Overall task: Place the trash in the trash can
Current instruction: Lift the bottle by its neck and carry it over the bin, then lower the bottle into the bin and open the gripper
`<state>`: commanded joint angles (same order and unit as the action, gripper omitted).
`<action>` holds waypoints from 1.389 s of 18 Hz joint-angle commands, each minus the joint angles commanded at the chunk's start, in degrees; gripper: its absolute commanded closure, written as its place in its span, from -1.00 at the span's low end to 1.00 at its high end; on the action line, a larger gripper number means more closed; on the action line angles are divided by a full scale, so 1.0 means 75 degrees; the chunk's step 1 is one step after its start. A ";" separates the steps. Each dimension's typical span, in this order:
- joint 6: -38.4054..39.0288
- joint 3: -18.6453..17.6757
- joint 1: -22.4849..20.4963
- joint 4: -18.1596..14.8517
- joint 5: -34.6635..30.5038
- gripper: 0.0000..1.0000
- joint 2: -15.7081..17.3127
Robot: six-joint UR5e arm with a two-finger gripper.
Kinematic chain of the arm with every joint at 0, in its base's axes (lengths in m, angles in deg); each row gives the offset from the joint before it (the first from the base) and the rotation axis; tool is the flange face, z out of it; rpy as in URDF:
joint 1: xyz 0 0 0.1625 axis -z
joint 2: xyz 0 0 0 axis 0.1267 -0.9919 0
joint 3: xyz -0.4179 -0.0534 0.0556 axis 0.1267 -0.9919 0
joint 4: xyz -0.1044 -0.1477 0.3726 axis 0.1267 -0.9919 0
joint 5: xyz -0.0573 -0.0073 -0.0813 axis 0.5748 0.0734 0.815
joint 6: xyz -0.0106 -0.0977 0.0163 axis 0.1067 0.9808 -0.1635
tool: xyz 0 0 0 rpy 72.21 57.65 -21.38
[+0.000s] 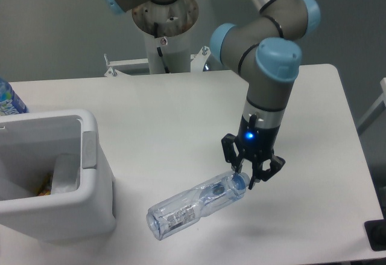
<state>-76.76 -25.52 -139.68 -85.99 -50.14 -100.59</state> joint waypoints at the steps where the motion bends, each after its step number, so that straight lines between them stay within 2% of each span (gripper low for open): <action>1: 0.0364 0.0000 0.0093 0.0000 0.0012 0.73 0.0164; 6: 0.2157 0.0047 0.0503 0.0059 0.0293 0.73 0.0867; 10: 0.3084 -0.0070 0.1054 0.0047 0.0281 0.73 0.1406; 17: 0.4432 -0.0129 0.2226 0.0047 0.0270 0.73 0.1677; 22: 0.4808 -0.0141 0.2906 0.0047 0.0270 0.72 0.1748; 25: 0.4821 -0.0433 0.3245 0.0059 0.0258 0.72 0.1724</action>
<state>-40.61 -28.76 -115.34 -85.55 -48.21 -87.66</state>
